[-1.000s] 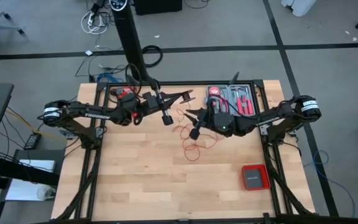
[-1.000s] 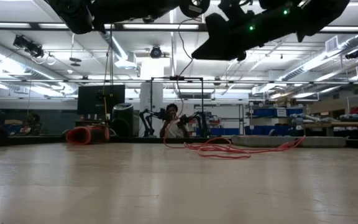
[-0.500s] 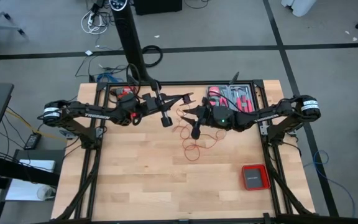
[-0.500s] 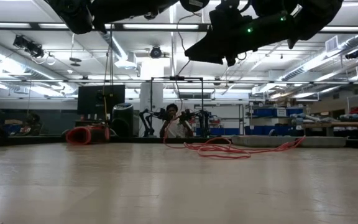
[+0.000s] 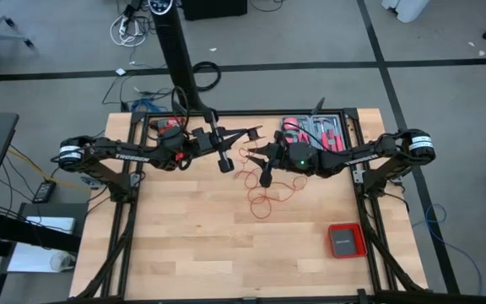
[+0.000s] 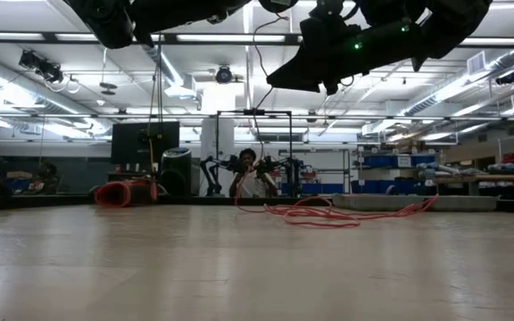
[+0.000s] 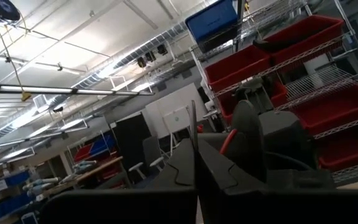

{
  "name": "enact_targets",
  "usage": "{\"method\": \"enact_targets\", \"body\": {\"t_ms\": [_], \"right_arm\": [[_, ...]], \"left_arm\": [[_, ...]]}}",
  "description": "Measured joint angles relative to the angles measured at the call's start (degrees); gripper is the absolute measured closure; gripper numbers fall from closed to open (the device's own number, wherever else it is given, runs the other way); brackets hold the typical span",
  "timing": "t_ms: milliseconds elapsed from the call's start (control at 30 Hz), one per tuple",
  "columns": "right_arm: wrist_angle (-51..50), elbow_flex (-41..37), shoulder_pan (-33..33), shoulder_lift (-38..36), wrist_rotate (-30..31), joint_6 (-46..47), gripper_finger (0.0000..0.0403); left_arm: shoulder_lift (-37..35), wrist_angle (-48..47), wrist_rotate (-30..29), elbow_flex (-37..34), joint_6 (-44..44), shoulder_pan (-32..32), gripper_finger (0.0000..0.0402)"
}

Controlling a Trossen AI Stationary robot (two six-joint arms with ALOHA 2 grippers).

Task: Coil cords
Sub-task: Coil the red wire on the black spool

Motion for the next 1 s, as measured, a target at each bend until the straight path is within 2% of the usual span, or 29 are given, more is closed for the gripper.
{"method": "enact_targets", "body": {"t_ms": [467, 600, 700, 800, 1000], "right_arm": [[0.07, 0.0, -1.1, 0.0, -1.11, -2.73, 0.0321], [0.13, 0.0, -1.16, 0.0, -0.75, -3.29, 0.0327], [0.12, 0.0, -1.38, 0.0, -0.32, -3.56, 0.0349], [0.14, 0.0, -1.75, 0.0, -0.17, -4.26, 0.0391], [0.53, 0.0, -1.77, -0.01, 1.02, -4.88, 0.04]], "left_arm": [[0.0, 0.89, 0.7, 0.0, 0.0, 0.0, 0.0401], [0.0, 1.04, 2.44, 0.0, 0.0, 0.0, 0.0401], [0.0, 1.63, 3.66, 0.0, -0.02, 0.0, 0.0401], [0.0, 2.11, 4.65, 0.0, 0.0, 0.0, 0.0401], [0.0, 2.29, 5.4, 0.0, -0.02, 0.0, 0.0401]]}}
